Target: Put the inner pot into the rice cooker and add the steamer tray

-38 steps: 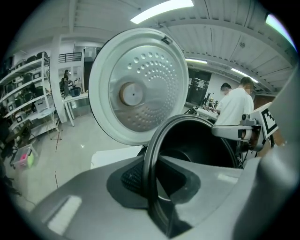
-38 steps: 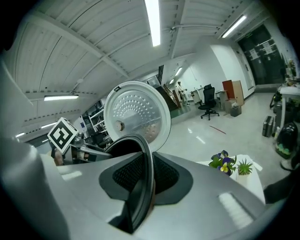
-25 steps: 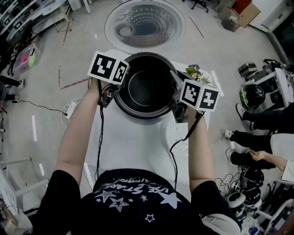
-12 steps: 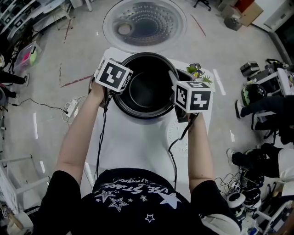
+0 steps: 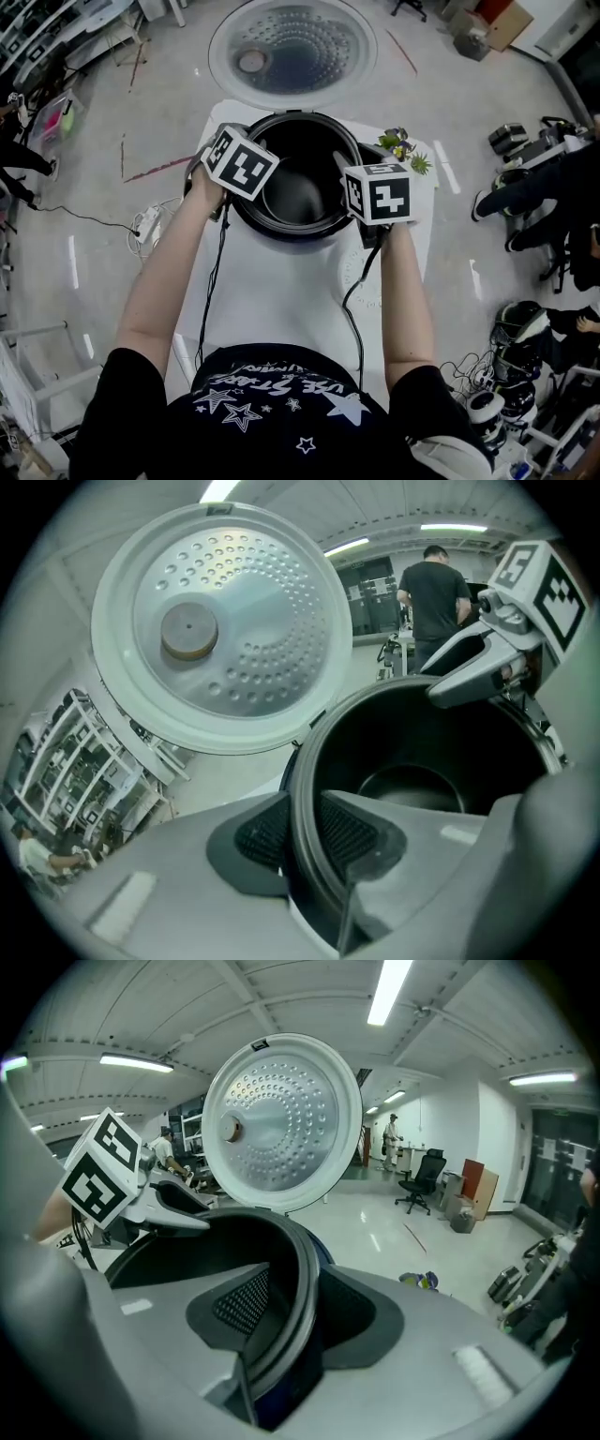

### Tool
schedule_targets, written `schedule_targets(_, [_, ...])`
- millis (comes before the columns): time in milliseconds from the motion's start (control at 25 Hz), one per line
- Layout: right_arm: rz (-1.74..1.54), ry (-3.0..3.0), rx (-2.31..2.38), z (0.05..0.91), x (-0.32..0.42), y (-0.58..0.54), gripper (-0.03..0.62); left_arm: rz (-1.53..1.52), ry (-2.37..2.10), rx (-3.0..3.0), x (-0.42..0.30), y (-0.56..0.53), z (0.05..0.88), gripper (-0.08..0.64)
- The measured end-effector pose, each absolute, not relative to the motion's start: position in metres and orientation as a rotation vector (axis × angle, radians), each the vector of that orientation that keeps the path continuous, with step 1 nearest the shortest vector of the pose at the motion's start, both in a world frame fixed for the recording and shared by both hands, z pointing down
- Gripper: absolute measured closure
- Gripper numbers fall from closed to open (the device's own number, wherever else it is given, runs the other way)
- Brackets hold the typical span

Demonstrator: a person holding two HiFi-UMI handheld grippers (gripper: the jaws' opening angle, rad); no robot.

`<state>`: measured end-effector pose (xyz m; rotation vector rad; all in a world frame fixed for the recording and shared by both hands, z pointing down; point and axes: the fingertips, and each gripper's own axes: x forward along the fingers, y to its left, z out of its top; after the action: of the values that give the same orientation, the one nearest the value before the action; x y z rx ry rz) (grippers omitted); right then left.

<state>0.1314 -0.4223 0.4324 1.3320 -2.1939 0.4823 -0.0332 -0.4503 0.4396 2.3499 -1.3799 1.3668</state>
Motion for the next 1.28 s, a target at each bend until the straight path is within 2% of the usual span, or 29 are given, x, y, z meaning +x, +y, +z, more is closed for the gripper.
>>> schedule_targets(160, [0.509, -2.236, 1.338, 0.429, 0.129, -0.422, 0.386, 1.397, -1.392, 2.404, -0.034, -0.450, 0.440, 0.442])
schedule_targets(360, [0.531, -2.256, 1.364, 0.426, 0.127, -0.417, 0.307, 1.318, -1.389, 2.455, -0.035, -0.449, 0.437, 0.312])
schedule_targets(520, [0.516, -2.237, 1.426, 0.418, 0.133, -0.411, 0.288, 1.231, -1.405, 2.495, -0.041, -0.446, 0.425, 0.264])
schedule_targets(1040, [0.449, -2.257, 1.593, 0.364, 0.126, -0.356, 0.284, 0.932, -1.430, 2.638, -0.057, -0.398, 0.367, 0.259])
schedule_targets(1280, [0.436, -2.243, 1.664, 0.354, 0.123, -0.322, 0.261, 0.873, -1.431, 2.655, -0.076, -0.364, 0.366, 0.289])
